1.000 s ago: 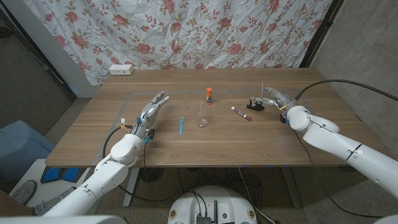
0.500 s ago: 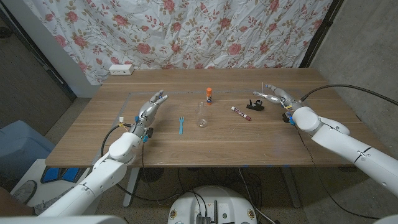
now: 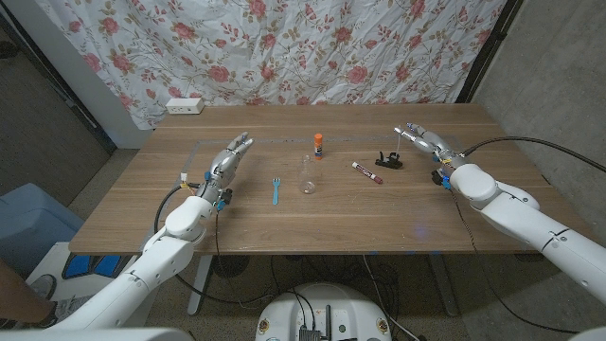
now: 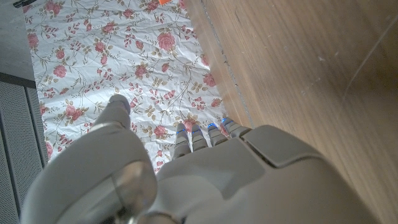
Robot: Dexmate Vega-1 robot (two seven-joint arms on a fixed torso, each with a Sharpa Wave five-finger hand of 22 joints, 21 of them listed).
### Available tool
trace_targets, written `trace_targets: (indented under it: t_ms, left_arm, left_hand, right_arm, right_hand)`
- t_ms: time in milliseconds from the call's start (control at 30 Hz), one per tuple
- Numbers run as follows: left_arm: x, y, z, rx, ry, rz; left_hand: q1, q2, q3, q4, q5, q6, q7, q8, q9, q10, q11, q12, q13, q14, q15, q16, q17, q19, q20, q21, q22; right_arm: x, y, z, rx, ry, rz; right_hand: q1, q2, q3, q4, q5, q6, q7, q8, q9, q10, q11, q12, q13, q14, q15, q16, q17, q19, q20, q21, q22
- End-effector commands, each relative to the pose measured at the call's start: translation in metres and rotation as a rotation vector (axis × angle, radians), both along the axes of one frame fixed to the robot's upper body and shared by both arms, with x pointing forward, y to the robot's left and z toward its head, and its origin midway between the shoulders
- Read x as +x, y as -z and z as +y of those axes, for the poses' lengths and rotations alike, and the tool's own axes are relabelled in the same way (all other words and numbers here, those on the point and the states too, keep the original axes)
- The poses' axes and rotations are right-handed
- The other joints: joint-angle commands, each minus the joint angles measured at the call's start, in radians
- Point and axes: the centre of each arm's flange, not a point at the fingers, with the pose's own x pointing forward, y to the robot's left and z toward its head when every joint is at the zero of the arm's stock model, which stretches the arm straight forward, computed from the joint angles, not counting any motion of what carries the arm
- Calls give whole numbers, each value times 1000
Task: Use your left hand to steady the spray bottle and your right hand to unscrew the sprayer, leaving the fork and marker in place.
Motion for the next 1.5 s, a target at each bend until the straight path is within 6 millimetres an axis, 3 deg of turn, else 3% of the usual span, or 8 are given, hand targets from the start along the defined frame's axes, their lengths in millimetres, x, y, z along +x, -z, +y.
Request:
trace_targets:
  t_ms: [33,333,733,1100,1500]
  left_arm:
    - [9,-4,7,-18,18,-4]
    - [18,-8,9,-33,3,-24]
    - [27,-14,-3,-53,-31,-50]
    - [32,-14,-17,-103,-41,-71]
    - [41,-9,-29,-148,-43,-50]
  left_hand:
    - [-20,9,-4,9,3,11,0,0,1,9,0,2,0,4,-5,6,4,5,-11,3,2]
    - [-37,20,-4,16,5,16,4,1,1,10,5,1,0,6,-6,5,5,7,-13,3,2]
    - [-68,42,-4,33,9,16,6,-1,1,10,11,0,0,8,-6,6,6,10,-15,3,2]
    - [-84,55,-1,38,12,23,12,0,1,15,11,1,0,14,-6,7,5,16,-16,4,2]
    - [-94,66,4,38,14,36,19,2,0,23,13,3,-1,23,-7,7,3,21,-14,5,2]
  right_arm:
    - [5,1,2,162,-86,-52]
    - [13,2,5,256,-145,-61]
    - [23,6,5,383,-229,-63]
    - [34,14,13,482,-263,-72]
    - [38,26,21,550,-282,-67]
  right_hand:
    - [-29,2,-6,17,6,15,-4,6,-2,16,-9,2,0,-2,-9,-1,-1,-8,-23,3,2]
    - [-52,11,-12,30,5,18,4,5,-3,18,-17,1,-2,0,-14,1,-5,-11,-37,7,2]
    - [-99,39,-20,57,4,15,27,2,-5,30,-24,0,-4,11,-37,6,-11,-10,-65,13,2]
    - [-134,72,-22,78,5,24,44,4,-5,54,-21,4,-5,33,-45,13,-17,8,-73,20,2]
    - [-154,92,-23,88,7,31,50,4,-6,66,-19,4,-6,38,-51,14,-21,13,-80,20,2]
